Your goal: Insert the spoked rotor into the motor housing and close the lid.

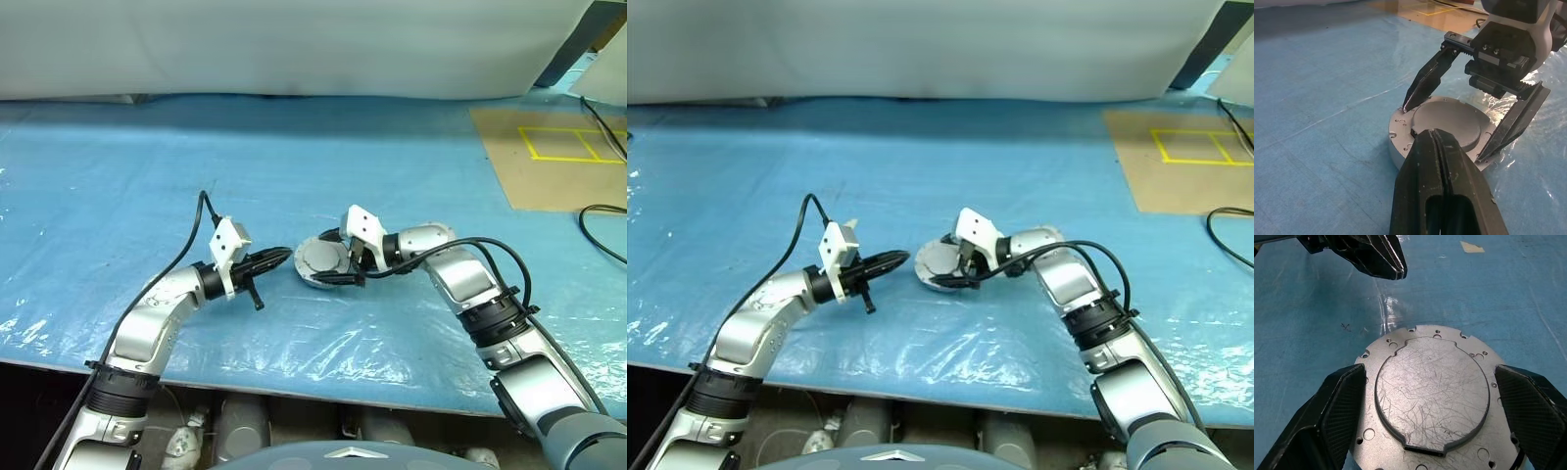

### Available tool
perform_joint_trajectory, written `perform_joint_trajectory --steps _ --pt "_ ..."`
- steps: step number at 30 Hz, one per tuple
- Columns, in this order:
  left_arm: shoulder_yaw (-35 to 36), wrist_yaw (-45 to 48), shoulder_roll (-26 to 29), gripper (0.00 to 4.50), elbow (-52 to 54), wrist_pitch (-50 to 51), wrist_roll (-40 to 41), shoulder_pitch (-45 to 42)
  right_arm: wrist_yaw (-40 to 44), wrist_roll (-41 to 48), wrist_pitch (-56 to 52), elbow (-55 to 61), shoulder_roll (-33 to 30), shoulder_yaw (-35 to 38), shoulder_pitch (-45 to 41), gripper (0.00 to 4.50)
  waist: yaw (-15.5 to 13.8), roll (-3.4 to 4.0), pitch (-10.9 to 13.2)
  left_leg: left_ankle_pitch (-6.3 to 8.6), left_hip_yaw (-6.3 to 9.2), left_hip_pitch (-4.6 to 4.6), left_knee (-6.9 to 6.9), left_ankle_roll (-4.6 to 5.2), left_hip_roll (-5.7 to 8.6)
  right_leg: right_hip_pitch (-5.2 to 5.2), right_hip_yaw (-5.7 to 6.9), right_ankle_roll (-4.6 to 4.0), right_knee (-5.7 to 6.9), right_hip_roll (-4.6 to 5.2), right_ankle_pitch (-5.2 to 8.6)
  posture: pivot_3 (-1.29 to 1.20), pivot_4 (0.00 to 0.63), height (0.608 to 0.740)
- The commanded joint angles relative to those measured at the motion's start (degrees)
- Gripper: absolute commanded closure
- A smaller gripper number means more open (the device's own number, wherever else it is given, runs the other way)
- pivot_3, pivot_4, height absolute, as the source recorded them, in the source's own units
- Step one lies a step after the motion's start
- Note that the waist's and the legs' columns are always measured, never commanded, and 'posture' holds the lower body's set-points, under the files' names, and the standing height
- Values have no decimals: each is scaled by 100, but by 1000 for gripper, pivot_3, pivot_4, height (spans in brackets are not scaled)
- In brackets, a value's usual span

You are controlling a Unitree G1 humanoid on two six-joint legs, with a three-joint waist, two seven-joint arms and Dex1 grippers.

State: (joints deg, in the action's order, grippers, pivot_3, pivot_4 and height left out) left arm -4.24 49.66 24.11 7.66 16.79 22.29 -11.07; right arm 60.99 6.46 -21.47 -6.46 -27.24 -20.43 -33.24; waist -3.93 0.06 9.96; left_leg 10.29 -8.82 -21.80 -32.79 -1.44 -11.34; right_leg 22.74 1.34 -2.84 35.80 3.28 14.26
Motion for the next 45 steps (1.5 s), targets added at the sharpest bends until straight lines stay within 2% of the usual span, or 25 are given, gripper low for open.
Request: perform_joint_trajectory --steps 1,3,13,25,45 --pt "25 17 34 4500 169 -65 19 -66 0 -134 22 -127 -49 -51 61 958 0 0 0 0 0 2 0 0 0 -3 0 0 0 0 0 0 150 740" --pt "18 40 21 4500 104 -115 2 -72 34 -51 -48 -86 -43 11 21 1529 0 0 0 0 0 4 0 0 0 -5 0 0 0 0 0 0 150 740" --pt "-35 87 -49 4500 -66 -258 -38 -98 140 616 -637 135 103 513 -218 1528 -2 0 0 -3 1 -1 0 5 0 -2 0 0 -2 0 0 0 150 740" --pt "-91 157 -65 4500 -76 -255 -59 -98 248 393 -297 -98 -115 415 -250 1528 -6 0 0 -6 0 -14 0 9 0 12 1 0 -3 0 0 0 150 740" --pt "-62 31 -55 4500 295 117 24 -160 -60 -72 -126 -309 37 26 129 1528 -1 0 0 -4 0 -5 -1 7 -1 5 1 0 -1 0 0 0 150 740"
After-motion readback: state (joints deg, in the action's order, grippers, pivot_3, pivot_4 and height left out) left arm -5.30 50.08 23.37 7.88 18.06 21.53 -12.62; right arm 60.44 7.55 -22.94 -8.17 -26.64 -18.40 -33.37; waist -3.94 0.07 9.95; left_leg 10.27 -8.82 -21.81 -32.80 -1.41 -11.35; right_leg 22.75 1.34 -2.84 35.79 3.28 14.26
